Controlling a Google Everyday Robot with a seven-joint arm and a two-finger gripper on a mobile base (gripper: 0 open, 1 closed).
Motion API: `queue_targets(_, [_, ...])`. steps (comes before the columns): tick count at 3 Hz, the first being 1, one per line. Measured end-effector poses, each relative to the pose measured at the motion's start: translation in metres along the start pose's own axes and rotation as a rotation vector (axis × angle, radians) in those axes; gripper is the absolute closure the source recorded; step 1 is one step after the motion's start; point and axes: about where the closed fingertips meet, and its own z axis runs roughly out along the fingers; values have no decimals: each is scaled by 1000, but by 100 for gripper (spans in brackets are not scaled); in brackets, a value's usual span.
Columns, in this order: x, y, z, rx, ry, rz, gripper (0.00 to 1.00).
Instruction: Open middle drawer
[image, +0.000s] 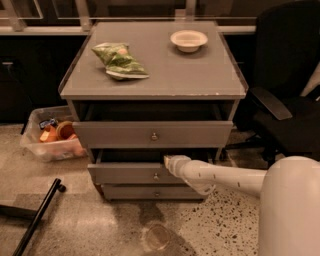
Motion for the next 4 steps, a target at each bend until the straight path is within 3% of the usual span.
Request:
queue_targets(1, [0, 0, 0, 0, 0, 0, 100])
queue_targets(2, [15, 7, -14, -30, 93, -78, 100])
queue_targets(3, [14, 7, -13, -30, 93, -78, 100])
queue_targets(4, [31, 16, -33, -69, 195, -176, 100])
